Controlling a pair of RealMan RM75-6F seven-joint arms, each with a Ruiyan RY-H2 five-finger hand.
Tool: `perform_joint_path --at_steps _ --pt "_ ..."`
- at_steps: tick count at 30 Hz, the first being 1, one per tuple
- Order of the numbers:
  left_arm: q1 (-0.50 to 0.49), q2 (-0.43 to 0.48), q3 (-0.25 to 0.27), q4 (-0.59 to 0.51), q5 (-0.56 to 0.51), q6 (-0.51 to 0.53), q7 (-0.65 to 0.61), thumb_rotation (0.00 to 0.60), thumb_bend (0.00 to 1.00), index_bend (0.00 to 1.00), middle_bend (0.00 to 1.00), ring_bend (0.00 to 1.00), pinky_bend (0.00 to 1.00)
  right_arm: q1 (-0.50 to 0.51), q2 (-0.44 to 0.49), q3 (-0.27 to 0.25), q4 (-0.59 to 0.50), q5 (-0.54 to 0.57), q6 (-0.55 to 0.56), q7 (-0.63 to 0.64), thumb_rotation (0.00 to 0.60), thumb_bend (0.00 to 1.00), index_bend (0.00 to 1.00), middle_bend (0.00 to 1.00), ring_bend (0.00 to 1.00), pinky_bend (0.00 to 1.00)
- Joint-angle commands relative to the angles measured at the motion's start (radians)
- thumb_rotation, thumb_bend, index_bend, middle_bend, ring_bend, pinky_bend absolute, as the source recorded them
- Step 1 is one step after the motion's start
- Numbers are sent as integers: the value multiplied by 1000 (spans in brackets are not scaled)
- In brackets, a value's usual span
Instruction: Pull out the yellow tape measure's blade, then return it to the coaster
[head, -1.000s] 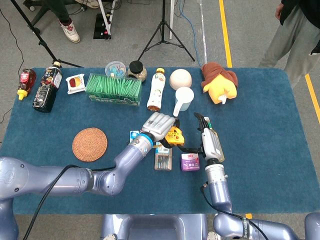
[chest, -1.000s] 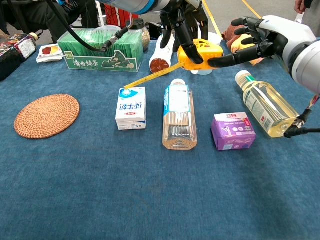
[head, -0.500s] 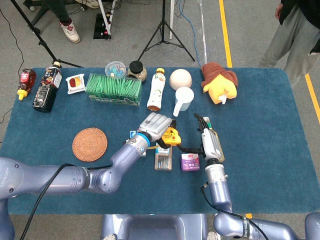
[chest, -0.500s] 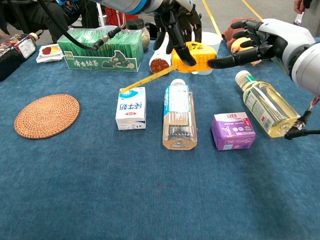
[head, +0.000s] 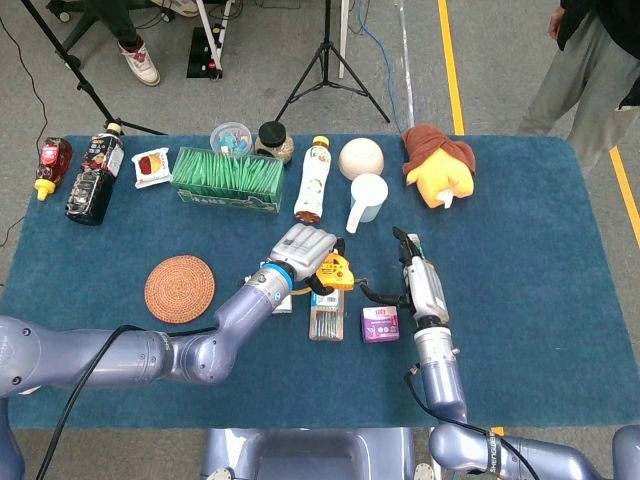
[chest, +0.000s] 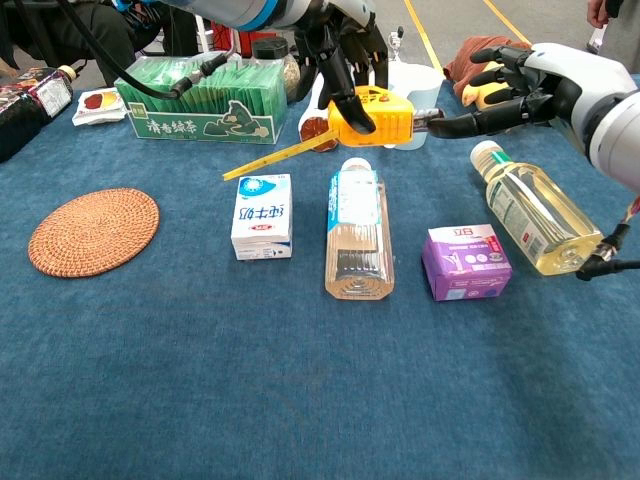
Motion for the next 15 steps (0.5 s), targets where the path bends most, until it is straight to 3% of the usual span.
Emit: perform_joint_path --at_steps 1,8,15 --pt "3 1 6 2 3 -2 -2 589 396 543 494 509 586 0 1 -1 1 -1 0 0 532 209 22 115 122 200" --pt "8 7 15 6 14 -10 -12 583 396 543 495 510 586 -4 5 0 4 -2 3 8 535 224 76 136 143 205" --pt "10 9 17 9 19 -12 -20 584 396 543 495 510 586 -6 3 1 7 -9 6 16 542 295 323 184 191 229"
